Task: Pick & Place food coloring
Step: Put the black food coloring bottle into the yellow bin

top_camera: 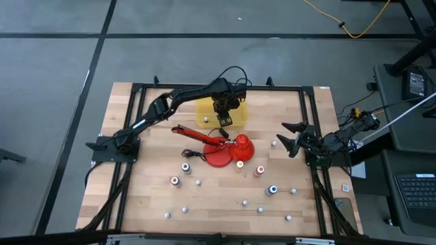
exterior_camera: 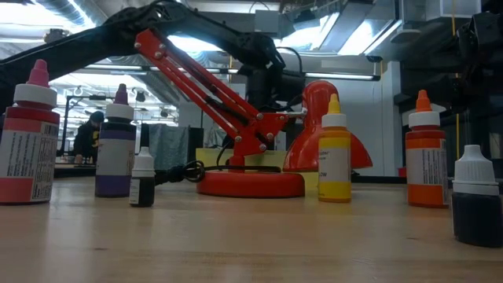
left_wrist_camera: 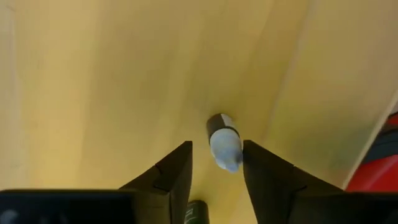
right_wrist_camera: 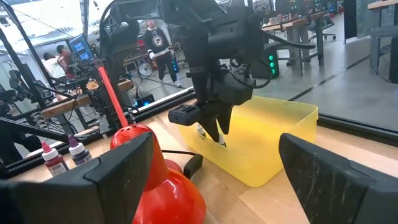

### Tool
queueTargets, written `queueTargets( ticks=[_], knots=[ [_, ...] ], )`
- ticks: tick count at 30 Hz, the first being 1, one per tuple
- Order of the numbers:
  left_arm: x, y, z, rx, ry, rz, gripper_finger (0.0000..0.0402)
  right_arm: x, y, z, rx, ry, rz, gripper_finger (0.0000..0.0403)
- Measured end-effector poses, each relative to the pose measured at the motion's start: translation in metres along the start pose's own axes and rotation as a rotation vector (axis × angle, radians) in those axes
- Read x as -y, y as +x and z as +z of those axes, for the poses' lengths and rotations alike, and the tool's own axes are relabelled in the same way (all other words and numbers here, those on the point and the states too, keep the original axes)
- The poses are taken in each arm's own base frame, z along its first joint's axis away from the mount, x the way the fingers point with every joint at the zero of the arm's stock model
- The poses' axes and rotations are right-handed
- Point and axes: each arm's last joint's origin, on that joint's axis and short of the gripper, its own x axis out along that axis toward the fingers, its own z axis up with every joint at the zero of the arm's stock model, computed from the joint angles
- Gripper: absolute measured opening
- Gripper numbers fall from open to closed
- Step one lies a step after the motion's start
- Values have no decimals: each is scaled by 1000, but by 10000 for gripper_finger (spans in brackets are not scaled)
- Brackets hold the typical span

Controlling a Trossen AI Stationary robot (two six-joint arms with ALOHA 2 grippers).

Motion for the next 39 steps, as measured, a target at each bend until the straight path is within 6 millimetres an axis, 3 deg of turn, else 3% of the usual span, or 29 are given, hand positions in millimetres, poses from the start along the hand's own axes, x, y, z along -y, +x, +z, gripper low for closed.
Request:
queueTargets(
  ticks=[6,13,20,25,31,34,39],
  knots=[
    [-2,-9,-2,8,-9,34,158,0,0,0,0,0,0,347],
    [-5,-39,-12,22,-24,75,163,0,0,0,0,1,0,347],
    [0,-101,-29,157,-40,88,164,0,0,0,0,0,0,347],
    [11,-162,-58,292,-75,122,162,0,0,0,1,1,0,347],
    [32,-229,-110,404,-98,87,161,0,0,0,0,1,0,347],
    [42,-251,-137,423,-93,69,161,0,0,0,0,0,0,347],
    [49,-266,-161,454,-109,18,159,0,0,0,0,1,0,347]
  ],
)
